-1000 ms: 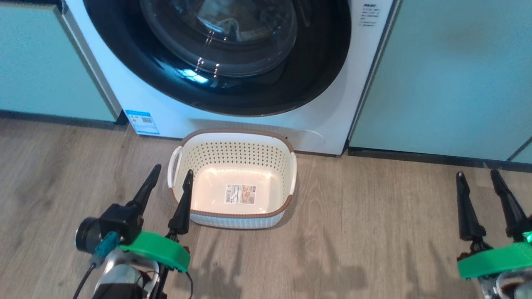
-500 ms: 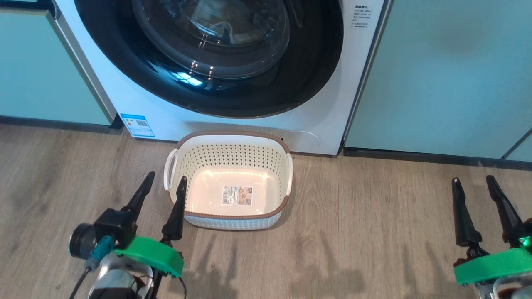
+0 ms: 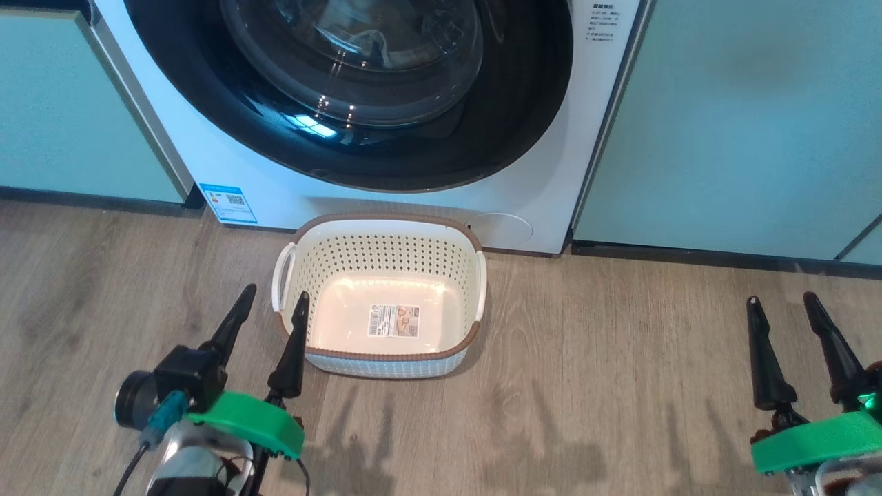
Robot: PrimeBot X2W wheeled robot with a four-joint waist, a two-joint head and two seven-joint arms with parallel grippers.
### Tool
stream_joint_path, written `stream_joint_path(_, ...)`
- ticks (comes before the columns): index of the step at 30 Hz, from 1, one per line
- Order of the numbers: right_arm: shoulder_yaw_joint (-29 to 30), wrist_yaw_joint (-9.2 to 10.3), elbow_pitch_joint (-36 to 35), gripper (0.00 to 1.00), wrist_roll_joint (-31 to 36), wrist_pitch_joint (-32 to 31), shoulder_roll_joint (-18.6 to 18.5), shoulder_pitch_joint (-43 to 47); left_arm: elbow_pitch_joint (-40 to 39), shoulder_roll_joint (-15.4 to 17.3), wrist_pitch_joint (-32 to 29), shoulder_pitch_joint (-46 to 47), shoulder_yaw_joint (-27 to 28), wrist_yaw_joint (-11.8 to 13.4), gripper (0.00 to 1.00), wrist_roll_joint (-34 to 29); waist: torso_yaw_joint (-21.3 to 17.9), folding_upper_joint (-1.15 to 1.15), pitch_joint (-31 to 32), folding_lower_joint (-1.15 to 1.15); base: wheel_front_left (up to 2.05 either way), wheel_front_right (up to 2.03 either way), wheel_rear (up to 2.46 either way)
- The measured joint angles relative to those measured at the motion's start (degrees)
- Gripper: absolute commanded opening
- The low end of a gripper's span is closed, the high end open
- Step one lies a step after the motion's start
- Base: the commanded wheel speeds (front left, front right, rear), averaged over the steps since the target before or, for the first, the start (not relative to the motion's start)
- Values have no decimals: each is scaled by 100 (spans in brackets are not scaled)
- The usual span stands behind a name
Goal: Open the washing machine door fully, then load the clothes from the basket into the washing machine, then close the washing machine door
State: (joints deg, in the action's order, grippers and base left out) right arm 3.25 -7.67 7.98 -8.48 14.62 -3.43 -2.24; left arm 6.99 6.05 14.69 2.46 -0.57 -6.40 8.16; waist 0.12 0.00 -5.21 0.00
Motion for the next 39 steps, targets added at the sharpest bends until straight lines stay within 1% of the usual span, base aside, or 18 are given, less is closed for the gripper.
stream_joint_path(14,0,0,36,100,0,0,2,-1,86,3,0,4,-20,0,100,51,-23,0,-59,0,0,0,0)
stream_joint_path(15,1,0,68,0,-1,0,3,1,116,-8,0,0,-20,0,0,51,-24,0,-65,0,0,0,0)
stream_joint_path(19,-23,-1,442,0,-11,-9,44,146,491,-97,-10,-122,-33,0,0,52,-25,0,-64,0,0,0,0)
stream_joint_path(21,-27,-1,497,0,-109,-45,56,250,558,-119,-62,-217,-38,0,0,152,-24,0,-55,0,0,0,0)
stream_joint_path(39,-15,-1,515,0,-1332,-314,56,263,588,-138,-345,-222,22,-1,0,1358,-22,0,29,0,0,0,0)
